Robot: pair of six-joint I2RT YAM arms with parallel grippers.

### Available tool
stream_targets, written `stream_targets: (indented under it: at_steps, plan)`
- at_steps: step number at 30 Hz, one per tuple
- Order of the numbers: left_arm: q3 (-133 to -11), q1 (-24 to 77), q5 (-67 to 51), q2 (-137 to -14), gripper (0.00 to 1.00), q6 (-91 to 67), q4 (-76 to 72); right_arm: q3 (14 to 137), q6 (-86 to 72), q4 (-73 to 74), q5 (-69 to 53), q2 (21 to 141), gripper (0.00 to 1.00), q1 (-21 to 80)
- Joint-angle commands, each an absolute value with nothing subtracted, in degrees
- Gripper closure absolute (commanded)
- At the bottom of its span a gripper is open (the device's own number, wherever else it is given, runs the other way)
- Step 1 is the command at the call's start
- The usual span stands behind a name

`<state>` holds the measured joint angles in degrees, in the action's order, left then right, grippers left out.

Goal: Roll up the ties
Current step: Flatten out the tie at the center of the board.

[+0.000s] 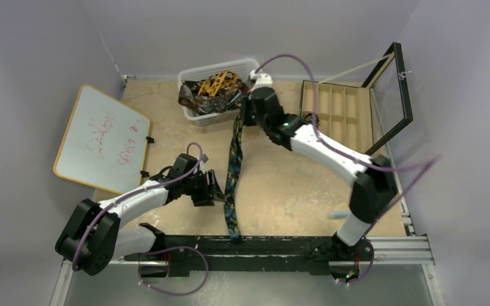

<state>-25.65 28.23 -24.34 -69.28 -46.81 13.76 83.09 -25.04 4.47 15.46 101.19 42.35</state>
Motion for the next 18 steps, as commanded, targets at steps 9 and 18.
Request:
stream_targets:
  at_steps: [9, 18]
  plan:
    - [-32.09, 28.39, -16.04, -58.23, 0.30, -46.78, 15.07, 76.19, -29.79, 0.71, 7.50, 74.81, 1.00, 41.92]
    - [-34.69, 28.39, -8.92, -56.12, 0.19, -46.65, 22.75, 77.21, -38.47, -6.29, -2.58, 79.40, 1.00, 42.40]
